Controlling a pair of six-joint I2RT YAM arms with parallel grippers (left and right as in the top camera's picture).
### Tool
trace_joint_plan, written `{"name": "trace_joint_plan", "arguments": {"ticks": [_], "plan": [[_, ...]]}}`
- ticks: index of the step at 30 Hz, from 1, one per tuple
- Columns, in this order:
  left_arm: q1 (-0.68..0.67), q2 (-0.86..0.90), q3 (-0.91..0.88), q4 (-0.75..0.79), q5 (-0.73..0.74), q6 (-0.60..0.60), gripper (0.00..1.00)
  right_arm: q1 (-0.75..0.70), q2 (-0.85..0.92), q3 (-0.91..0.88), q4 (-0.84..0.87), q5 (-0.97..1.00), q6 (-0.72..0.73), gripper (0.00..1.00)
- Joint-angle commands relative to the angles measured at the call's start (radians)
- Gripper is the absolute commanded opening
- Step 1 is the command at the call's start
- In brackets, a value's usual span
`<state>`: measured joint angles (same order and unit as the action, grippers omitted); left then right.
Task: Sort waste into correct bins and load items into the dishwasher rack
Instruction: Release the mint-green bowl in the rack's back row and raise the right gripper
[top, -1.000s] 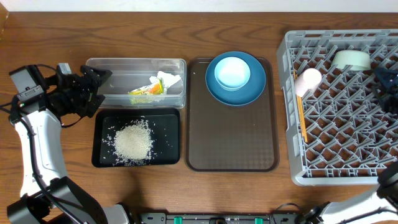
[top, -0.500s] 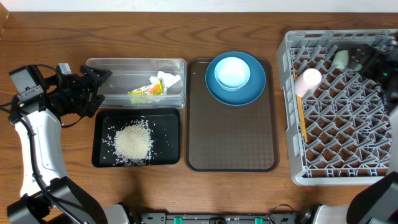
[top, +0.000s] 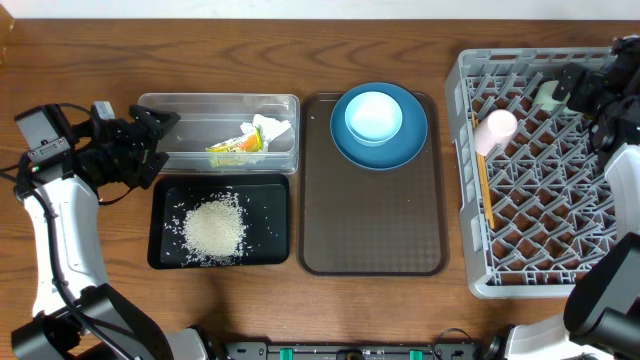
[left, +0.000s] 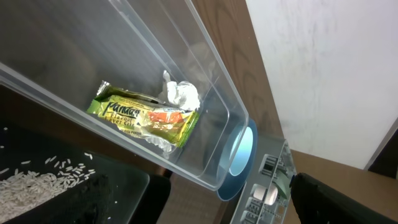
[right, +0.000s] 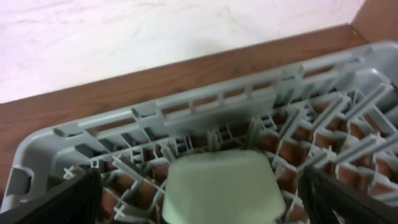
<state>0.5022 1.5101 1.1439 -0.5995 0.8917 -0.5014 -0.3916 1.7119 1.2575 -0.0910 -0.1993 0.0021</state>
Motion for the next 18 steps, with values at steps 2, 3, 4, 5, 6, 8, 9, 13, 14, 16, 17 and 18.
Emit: {"name": "trace_joint_plan", "arguments": {"ticks": [2, 3, 4, 5, 6, 8, 9, 13, 14, 16, 17, 18], "plan": [[0.003, -0.001, 0.006, -0.002, 0.012, -0.008, 0.94, 0.0, 0.009, 0.012, 0.004, -0.045, -0.034, 0.99], [0.003, -0.001, 0.006, -0.002, 0.012, -0.008, 0.94, 0.0, 0.009, 0.012, 0.001, -0.045, -0.034, 0.99], [0.003, -0.001, 0.006, -0.002, 0.012, -0.008, 0.94, 0.0, 0.009, 0.012, -0.003, -0.045, -0.034, 0.99], [0.003, -0.001, 0.006, -0.002, 0.011, -0.008, 0.94, 0.0, 0.009, 0.012, -0.006, -0.045, -0.034, 0.99], [0.003, -0.001, 0.006, -0.002, 0.012, -0.008, 0.94, 0.0, 0.01, 0.011, -0.008, -0.045, -0.034, 0.99], [0.003, -0.001, 0.006, -0.002, 0.012, -0.008, 0.94, 0.0, 0.017, 0.011, -0.013, -0.045, -0.034, 0.99], [0.003, -0.001, 0.006, -0.002, 0.012, -0.008, 0.94, 0.0, 0.024, 0.011, -0.015, -0.045, -0.034, 0.99], [0.003, -0.001, 0.006, -0.002, 0.012, -0.008, 0.94, 0.0, 0.074, 0.011, -0.018, -0.045, -0.033, 0.99], [0.003, -0.001, 0.006, -0.002, 0.012, -0.008, 0.94, 0.0, 0.09, 0.011, -0.017, -0.045, -0.033, 0.99], [0.003, -0.001, 0.006, -0.002, 0.012, -0.008, 0.94, 0.0, 0.117, 0.011, -0.014, -0.046, -0.032, 0.99], [0.003, -0.001, 0.006, -0.002, 0.012, -0.008, 0.94, 0.0, 0.126, 0.011, -0.015, -0.046, -0.026, 0.99], [0.003, -0.001, 0.006, -0.002, 0.012, -0.008, 0.94, 0.0, 0.132, 0.011, -0.02, -0.048, -0.021, 0.99]]}}
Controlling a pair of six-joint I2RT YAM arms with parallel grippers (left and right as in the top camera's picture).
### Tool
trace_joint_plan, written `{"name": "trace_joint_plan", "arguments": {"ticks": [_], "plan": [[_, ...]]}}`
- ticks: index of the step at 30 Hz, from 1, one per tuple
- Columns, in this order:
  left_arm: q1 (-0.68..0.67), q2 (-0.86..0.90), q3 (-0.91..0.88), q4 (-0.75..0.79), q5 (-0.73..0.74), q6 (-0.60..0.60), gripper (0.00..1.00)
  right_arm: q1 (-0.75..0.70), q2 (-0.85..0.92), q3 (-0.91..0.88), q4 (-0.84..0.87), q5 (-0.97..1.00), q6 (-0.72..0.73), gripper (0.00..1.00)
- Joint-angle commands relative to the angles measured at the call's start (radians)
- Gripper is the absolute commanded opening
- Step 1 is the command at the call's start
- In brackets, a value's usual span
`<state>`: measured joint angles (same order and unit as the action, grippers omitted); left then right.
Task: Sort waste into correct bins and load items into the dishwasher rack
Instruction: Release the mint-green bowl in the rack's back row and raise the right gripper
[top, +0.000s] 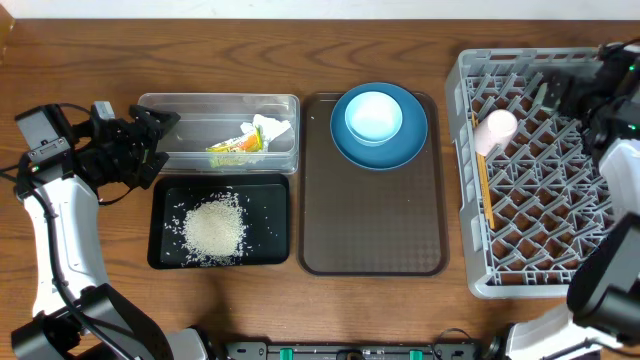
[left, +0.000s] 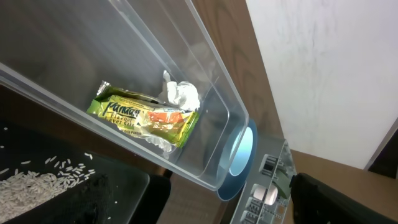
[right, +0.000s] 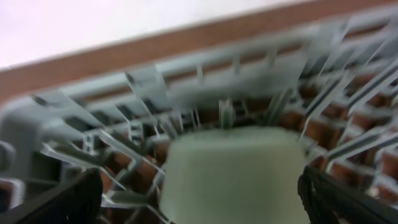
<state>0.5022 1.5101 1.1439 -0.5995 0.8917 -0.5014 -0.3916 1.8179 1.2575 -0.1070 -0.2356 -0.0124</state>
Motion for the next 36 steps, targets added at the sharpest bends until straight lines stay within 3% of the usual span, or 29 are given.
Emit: {"name": "trace_joint_plan", "arguments": {"ticks": [1, 6, 22, 28, 36], "plan": [[0.003, -0.001, 0.006, -0.002, 0.012, -0.008, 0.94, 0.0, 0.027, 0.011, -0.011, -0.017, -0.002, 0.99], [0.003, -0.001, 0.006, -0.002, 0.012, -0.008, 0.94, -0.001, 0.002, 0.011, -0.042, -0.046, 0.062, 0.99], [0.003, -0.001, 0.006, -0.002, 0.012, -0.008, 0.94, 0.034, -0.22, 0.011, -0.117, -0.139, 0.077, 0.99], [0.003, -0.001, 0.006, -0.002, 0.011, -0.008, 0.94, 0.077, -0.161, 0.011, -0.113, -0.127, -0.026, 0.99], [0.003, -0.001, 0.006, -0.002, 0.012, -0.008, 0.94, 0.087, -0.01, 0.011, -0.113, -0.041, -0.034, 0.99]]}}
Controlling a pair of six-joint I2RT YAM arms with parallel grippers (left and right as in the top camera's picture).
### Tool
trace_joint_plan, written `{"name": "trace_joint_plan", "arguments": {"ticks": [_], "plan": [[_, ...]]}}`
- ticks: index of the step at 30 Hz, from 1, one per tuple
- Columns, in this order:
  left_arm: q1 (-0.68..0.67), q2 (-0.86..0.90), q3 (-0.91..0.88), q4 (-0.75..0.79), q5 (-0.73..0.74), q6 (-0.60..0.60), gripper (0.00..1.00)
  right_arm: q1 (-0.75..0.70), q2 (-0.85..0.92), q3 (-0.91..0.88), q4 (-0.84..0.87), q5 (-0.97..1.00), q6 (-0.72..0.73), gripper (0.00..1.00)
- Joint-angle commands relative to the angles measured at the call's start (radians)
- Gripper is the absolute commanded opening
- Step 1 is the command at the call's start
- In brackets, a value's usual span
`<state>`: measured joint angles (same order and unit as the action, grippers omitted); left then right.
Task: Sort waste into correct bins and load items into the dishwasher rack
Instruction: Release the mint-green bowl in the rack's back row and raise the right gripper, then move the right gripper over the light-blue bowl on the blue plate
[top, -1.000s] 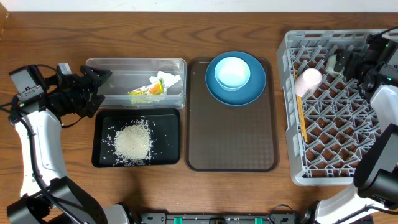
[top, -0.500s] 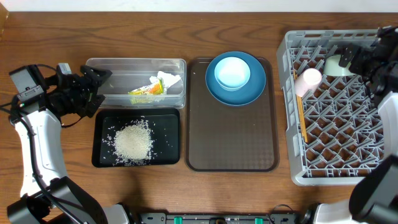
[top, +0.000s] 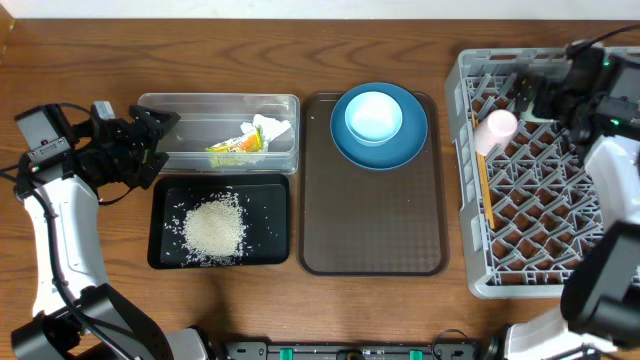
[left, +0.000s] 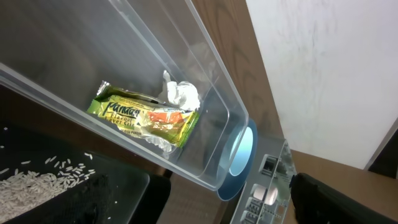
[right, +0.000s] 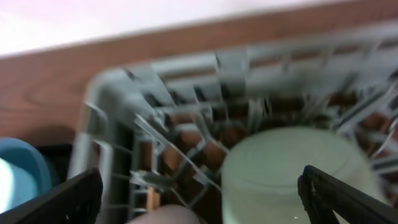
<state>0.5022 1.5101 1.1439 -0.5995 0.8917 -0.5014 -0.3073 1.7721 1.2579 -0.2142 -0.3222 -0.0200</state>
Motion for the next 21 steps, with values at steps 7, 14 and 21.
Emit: {"name": "trace_joint_plan", "arguments": {"ticks": [7, 14, 21], "plan": [[0.003, -0.001, 0.006, -0.002, 0.012, -0.008, 0.94, -0.002, 0.011, 0.012, -0.06, 0.061, 0.002, 0.99], [0.003, -0.001, 0.006, -0.002, 0.012, -0.008, 0.94, 0.01, -0.133, 0.012, -0.066, -0.011, 0.026, 0.99], [0.003, -0.001, 0.006, -0.002, 0.012, -0.008, 0.94, 0.088, -0.262, 0.012, -0.048, -0.325, 0.055, 0.99]]}}
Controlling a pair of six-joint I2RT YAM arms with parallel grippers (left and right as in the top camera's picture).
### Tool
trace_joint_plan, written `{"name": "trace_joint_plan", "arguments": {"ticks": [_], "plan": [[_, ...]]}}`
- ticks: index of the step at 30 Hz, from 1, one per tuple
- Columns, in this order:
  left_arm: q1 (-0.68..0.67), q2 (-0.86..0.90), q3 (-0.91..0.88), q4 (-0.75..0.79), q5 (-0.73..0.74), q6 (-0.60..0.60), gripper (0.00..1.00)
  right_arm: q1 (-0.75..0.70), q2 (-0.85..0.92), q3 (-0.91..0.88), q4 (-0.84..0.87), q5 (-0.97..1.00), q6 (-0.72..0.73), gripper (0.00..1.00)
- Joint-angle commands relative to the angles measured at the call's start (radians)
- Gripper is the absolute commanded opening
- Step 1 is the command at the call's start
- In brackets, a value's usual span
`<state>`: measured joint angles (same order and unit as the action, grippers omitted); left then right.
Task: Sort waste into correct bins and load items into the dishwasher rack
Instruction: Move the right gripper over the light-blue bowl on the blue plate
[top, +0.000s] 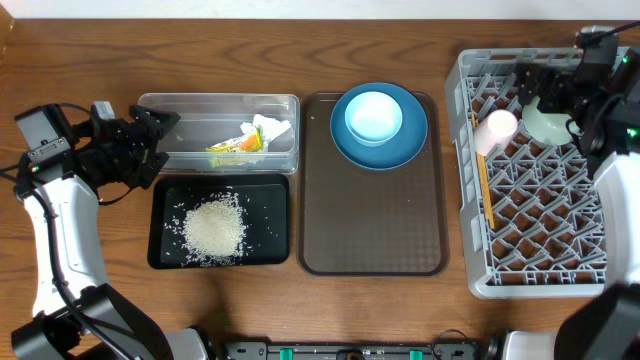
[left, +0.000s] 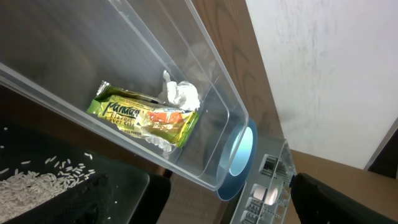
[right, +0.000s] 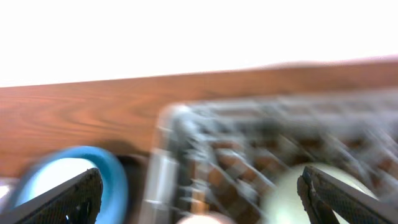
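A pale green cup lies in the back of the grey dishwasher rack, beside a pink cup. My right gripper hovers just behind it, open and holding nothing. The right wrist view is blurred: the gripper is spread wide, the green cup low on the right, and the blue plate on the left. The blue plate with a pale bowl sits on the brown tray. My left gripper is open at the clear bin's left end; the bin holds a wrapper.
A black tray holding a heap of rice lies in front of the clear bin. An orange stick lies along the rack's left side. Crumpled white paper sits next to the wrapper.
My right gripper has drawn away from the green cup toward the rack's back edge. The cup now shows whole in the rack, and the wrist view takes in the blue plate. The left arm is unchanged.
The right gripper stood open, close over the green cup at the rack's back. It shifted left with the cup still between its spread fingers. Now it is clear of the cup, which lies in the rack by the pink cup. The left arm stayed still.
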<state>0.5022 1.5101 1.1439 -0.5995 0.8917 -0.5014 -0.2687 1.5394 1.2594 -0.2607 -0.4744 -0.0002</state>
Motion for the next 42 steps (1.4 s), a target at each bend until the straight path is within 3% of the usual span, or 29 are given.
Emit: {"name": "trace_joint_plan", "arguments": {"ticks": [1, 7, 12, 18, 27, 42], "plan": [[0.003, -0.001, 0.006, -0.002, 0.012, -0.008, 0.94, 0.073, -0.038, 0.01, -0.003, -0.198, 0.044, 0.99], [0.003, -0.001, 0.006, -0.002, 0.012, -0.008, 0.94, 0.249, -0.028, 0.009, -0.006, -0.307, 0.035, 0.99], [0.003, -0.001, 0.006, -0.002, 0.012, -0.008, 0.94, 0.422, 0.035, 0.007, -0.031, -0.169, -0.129, 0.76], [0.003, -0.001, 0.006, -0.002, 0.012, -0.008, 0.94, 0.587, 0.148, 0.006, -0.034, 0.089, -0.253, 0.62], [0.003, -0.001, 0.006, -0.002, 0.012, -0.008, 0.94, 0.717, 0.322, 0.006, -0.013, 0.389, -0.32, 0.74], [0.003, -0.001, 0.006, -0.002, 0.012, -0.008, 0.94, 0.722, 0.377, 0.006, -0.015, 0.388, -0.322, 0.7]]}}
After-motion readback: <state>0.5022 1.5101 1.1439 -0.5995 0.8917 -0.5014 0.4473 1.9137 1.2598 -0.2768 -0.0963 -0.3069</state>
